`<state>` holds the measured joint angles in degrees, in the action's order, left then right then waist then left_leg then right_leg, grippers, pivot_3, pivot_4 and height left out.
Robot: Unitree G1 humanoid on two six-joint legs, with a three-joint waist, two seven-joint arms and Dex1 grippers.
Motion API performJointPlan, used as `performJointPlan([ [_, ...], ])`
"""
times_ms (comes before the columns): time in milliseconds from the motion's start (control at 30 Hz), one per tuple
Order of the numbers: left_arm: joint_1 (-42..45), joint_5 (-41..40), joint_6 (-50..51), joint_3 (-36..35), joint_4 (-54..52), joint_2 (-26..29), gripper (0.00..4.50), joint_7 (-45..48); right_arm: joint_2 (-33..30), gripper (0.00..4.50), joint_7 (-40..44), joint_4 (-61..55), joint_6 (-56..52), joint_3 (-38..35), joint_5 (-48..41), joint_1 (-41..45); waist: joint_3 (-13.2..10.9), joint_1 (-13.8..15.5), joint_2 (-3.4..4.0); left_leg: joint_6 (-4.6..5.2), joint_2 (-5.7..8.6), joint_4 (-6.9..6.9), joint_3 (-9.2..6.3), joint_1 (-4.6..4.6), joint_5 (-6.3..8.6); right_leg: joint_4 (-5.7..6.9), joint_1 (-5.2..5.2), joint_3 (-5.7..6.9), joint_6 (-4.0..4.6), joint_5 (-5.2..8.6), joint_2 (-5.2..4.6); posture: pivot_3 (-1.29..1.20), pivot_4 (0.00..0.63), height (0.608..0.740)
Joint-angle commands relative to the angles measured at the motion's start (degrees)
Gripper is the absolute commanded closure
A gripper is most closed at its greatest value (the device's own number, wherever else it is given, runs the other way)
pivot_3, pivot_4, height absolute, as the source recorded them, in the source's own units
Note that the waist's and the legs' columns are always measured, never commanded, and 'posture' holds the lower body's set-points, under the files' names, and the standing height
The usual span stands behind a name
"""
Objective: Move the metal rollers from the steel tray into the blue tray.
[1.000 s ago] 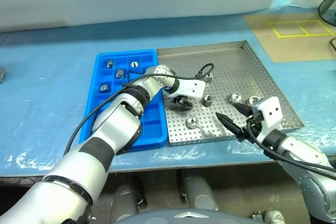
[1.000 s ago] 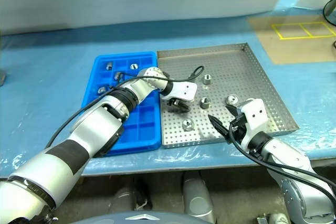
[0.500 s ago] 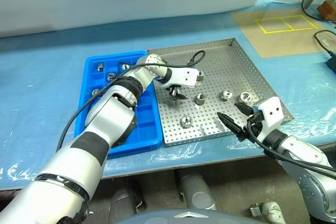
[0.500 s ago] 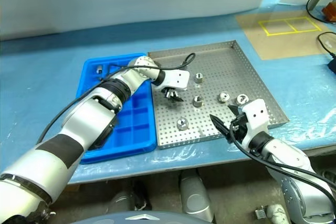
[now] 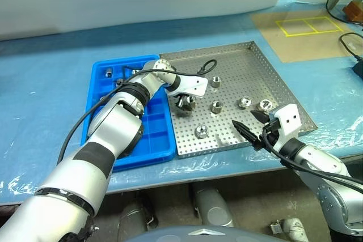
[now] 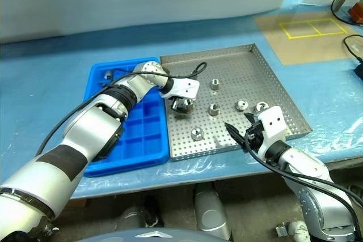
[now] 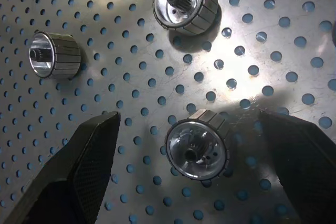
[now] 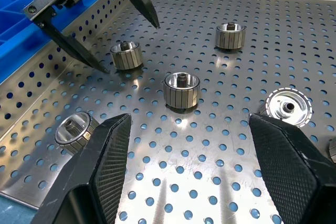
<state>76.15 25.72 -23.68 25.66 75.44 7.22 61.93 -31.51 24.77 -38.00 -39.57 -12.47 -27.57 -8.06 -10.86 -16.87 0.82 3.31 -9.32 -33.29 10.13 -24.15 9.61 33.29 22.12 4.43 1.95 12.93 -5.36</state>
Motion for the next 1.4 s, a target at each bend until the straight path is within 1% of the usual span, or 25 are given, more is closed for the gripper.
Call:
performJointPlan([
  [33, -0.15, 1.73, 0.3, 1.17, -0.04, 0.27, 0.02, -1.23, 0.06, 0.87, -0.24, -1.18, 1.11, -0.52, 0.36, -0.55, 0.0, -0.02, 0.0, 0.0, 0.0, 0.0, 0.0, 0.0, 0.0, 0.0, 0.0, 0.0, 0.0, 0.0, 0.0, -0.77, 0.15, 0.74],
  [433, -1.11, 2.15, 1.76, 1.03, 0.3, -0.48, 0.02, -1.48, 0.32, 0.87, -0.86, -1.25, 1.22, -0.5, 1.5, -1.05, 0.01, -0.05, 0.01, 0.01, 0.0, -0.09, -0.02, 0.15, 0.01, 0.0, -0.18, 0.01, -0.01, 0.0, -0.01, -0.78, 0.15, 0.74],
  [533, -1.53, 2.17, 0.84, 1.23, 0.25, -0.33, 0.61, -0.21, 0.38, 0.87, -0.92, -1.36, 1.16, -0.5, 1.62, -1.14, 0.01, -0.09, 0.01, 0.01, 0.0, -0.09, -0.02, 0.15, 0.01, 0.0, -0.19, 0.01, -0.01, -0.01, -0.01, -0.78, 0.15, 0.74],
  [567, -1.63, 2.5, 0.92, 1.46, 0.21, -0.33, 0.87, -0.84, 0.37, 0.87, -0.93, -1.35, 1.15, -0.49, 1.66, -1.14, 0.01, -0.1, 0.01, 0.01, 0.0, -0.09, -0.02, 0.15, 0.01, 0.0, -0.19, 0.01, -0.01, -0.01, -0.01, -0.78, 0.15, 0.74],
  [633, -1.71, 3.17, 0.92, 1.89, 0.15, -0.39, 1.57, -2.68, 0.28, 0.87, -0.93, -1.26, 1.11, -0.46, 1.76, -1.09, 0.01, -0.15, 0.01, 0.02, 0.0, -0.09, -0.03, 0.14, 0.01, 0.0, -0.19, 0.01, -0.01, -0.01, -0.01, -0.78, 0.15, 0.74],
  [700, -1.91, 2.99, 0.35, 1.9, 0.13, -0.33, 1.57, -1.58, 0.15, 0.87, -0.89, -1.05, 1.09, -0.33, 1.92, -0.84, 0.01, -0.23, 0.01, 0.02, 0.0, -0.11, -0.03, 0.14, 0.01, 0.0, -0.2, 0.01, -0.02, -0.01, -0.01, -0.77, 0.15, 0.74],
  [733, -1.96, 2.82, 0.23, 1.81, 0.13, -0.3, 1.81, -1.07, 0.05, 0.87, -0.88, -0.9, 1.09, -0.24, 2.08, -0.69, 0.01, -0.29, 0.01, 0.02, 0.0, -0.12, -0.04, 0.14, 0.01, 0.0, -0.21, 0.02, -0.02, -0.01, -0.01, -0.77, 0.15, 0.74],
  [800, -2.0, 2.52, 0.25, 1.54, 0.11, -0.26, 2.15, -0.53, 0.0, 0.87, -0.85, -0.66, 1.07, -0.13, 2.25, -0.42, 0.01, -0.43, 0.01, 0.02, 0.01, -0.13, -0.04, 0.14, 0.02, 0.0, -0.22, 0.02, -0.02, -0.01, -0.01, -0.77, 0.15, 0.74],
  [867, -1.98, 2.61, 0.68, 1.42, 0.05, -0.18, 2.75, -1.59, -0.05, 0.87, -0.67, -0.49, 1.1, -0.01, 2.38, -0.24, 0.01, -0.56, 0.01, 0.02, 0.01, -0.13, -0.05, 0.14, 0.02, 0.0, -0.23, 0.02, -0.02, -0.02, -0.01, -0.76, 0.15, 0.74],
  [1000, -2.15, 1.83, 0.03, 0.87, -0.11, 0.36, 2.8, 0.33, -0.23, 0.87, -0.34, 0.07, 1.19, 0.07, 2.53, 0.36, 0.01, -0.86, 0.01, 0.02, 0.02, -0.14, -0.06, 0.14, 0.02, 0.0, -0.24, 0.03, -0.03, -0.02, -0.02, -0.75, 0.15, 0.74],
  [1100, -2.02, 1.55, 0.55, 0.41, -0.36, 0.75, 2.8, -1.4, -0.32, 0.87, 0.05, 0.57, 1.3, 0.21, 2.66, 0.89, 0.01, -1.07, 0.01, 0.02, 0.02, -0.14, -0.07, 0.14, 0.02, -0.01, -0.24, 0.03, -0.03, -0.02, -0.02, -0.74, 0.15, 0.74],
  [1167, -2.03, 0.7, -0.22, -0.21, -0.67, 1.18, 2.8, -0.26, -0.37, 0.87, 0.41, 0.86, 1.3, 0.34, 2.67, 1.41, 0.01, -1.11, 0.01, 0.02, 0.02, -0.14, -0.07, 0.13, 0.02, -0.01, -0.24, 0.05, -0.03, -0.02, -0.02, -0.74, 0.15, 0.74],
  [1267, -1.74, -2.18, -0.93, -2.69, -1.55, 1.61, 2.8, 1.68, -0.44, 0.87, 0.98, 1.04, 1.1, 0.2, 2.24, 2.32, 0.01, -1.19, 0.01, 0.02, 0.02, -0.14, -0.08, 0.12, 0.02, 0.0, -0.22, 0.06, -0.03, -0.02, -0.02, -0.73, 0.15, 0.74],
  [1400, -1.39, -12.08, 0.73, -11.15, -3.67, 2.05, 2.8, 9.35, -0.28, 0.87, 1.87, 2.06, 1.02, 0.96, 1.95, 4.73, 0.0, -1.04, 0.0, 0.04, 0.02, -0.13, -0.08, 0.04, 0.02, -0.01, -0.17, 0.07, -0.02, -0.03, -0.02, -0.69, 0.15, 0.74],
])
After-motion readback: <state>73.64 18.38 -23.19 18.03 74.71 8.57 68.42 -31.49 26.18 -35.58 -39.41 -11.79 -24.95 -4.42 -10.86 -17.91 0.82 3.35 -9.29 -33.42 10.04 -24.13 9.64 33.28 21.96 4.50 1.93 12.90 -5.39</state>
